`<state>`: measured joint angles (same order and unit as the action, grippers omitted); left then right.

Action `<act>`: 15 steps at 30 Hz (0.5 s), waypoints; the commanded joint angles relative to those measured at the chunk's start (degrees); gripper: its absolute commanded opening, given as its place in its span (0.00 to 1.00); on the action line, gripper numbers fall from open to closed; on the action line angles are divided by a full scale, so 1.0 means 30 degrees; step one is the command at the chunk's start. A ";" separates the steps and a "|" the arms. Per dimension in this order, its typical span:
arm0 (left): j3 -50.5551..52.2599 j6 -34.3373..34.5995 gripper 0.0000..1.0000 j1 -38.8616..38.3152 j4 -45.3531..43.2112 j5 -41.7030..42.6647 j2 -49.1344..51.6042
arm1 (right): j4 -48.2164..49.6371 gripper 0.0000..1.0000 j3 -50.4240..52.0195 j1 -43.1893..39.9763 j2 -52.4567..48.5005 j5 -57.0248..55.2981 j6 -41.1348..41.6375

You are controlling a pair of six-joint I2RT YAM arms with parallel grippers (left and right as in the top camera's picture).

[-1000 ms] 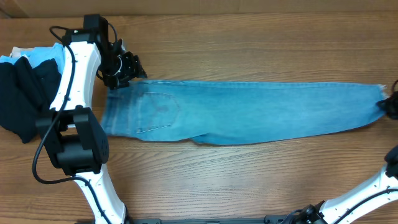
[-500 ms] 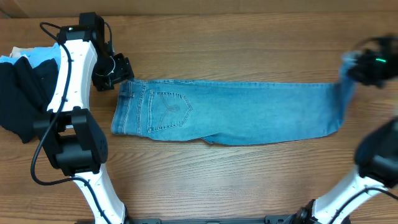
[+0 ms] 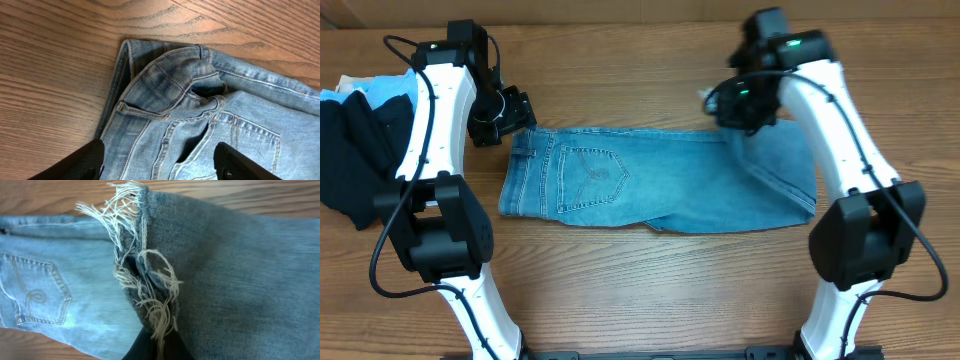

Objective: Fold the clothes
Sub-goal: 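Lift the leg hems with the right gripper and carry them left, then lay the hems onto the jeans' back pocket and release the right gripper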

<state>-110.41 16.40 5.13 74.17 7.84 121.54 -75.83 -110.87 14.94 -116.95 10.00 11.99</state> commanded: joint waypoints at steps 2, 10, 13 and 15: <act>-0.0474 0.0095 0.73 0.0109 0.0051 -0.0255 -0.0197 | 0.0517 0.04 0.0401 0.1435 0.0525 -0.1064 0.1508; -0.0474 0.0007 0.73 0.0109 0.0058 -0.0255 -0.0197 | 0.0823 0.04 0.2018 0.3089 0.0510 -0.0998 0.2033; -0.0474 -0.0044 0.73 0.0109 0.0058 -0.0255 -0.0197 | 0.0845 0.04 0.2637 0.3570 0.0510 -0.0809 0.2142; -0.0474 -0.0044 0.74 0.0109 0.0058 -0.0255 -0.0197 | 0.0882 0.04 0.2980 0.3840 0.0510 -0.0816 0.2186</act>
<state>-110.41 16.38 5.13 74.17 7.84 121.54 -73.52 -103.22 25.21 -116.95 7.25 17.43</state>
